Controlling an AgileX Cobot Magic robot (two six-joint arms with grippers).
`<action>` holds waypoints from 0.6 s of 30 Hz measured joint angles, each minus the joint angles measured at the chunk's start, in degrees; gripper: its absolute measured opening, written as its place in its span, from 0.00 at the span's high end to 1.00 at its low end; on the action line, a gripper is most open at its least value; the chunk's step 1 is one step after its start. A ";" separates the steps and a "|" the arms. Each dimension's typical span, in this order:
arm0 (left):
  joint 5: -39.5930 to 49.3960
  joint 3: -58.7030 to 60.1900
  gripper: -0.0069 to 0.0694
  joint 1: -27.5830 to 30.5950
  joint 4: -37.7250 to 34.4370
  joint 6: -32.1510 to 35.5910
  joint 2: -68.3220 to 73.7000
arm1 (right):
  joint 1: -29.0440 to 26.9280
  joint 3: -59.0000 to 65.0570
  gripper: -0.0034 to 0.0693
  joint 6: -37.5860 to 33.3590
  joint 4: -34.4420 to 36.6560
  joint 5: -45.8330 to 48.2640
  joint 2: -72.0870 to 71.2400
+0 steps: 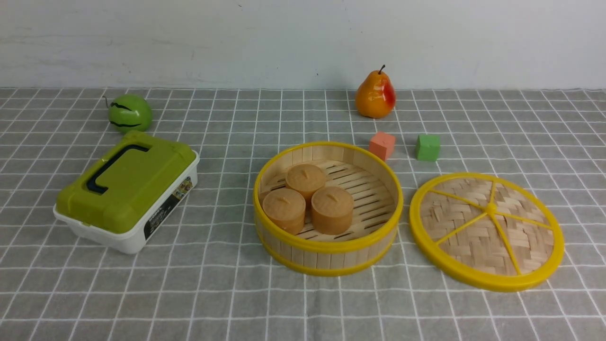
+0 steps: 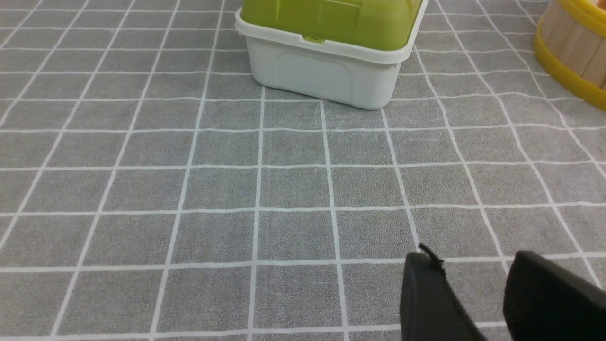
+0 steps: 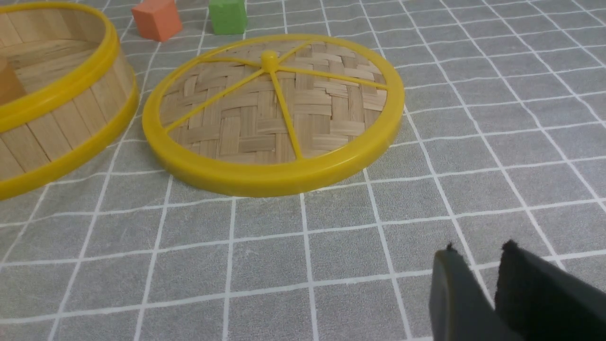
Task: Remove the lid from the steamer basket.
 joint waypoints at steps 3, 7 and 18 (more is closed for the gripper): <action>0.00 0.00 0.60 0.00 0.00 0.00 0.00 | 0.00 0.00 0.78 0.00 0.00 0.00 0.00; 0.00 0.00 0.60 0.00 0.00 0.00 0.00 | 0.00 0.00 0.78 0.00 0.00 0.00 0.00; 0.00 0.00 0.60 0.00 0.00 0.00 0.00 | 0.00 0.00 0.76 0.00 0.00 0.00 0.00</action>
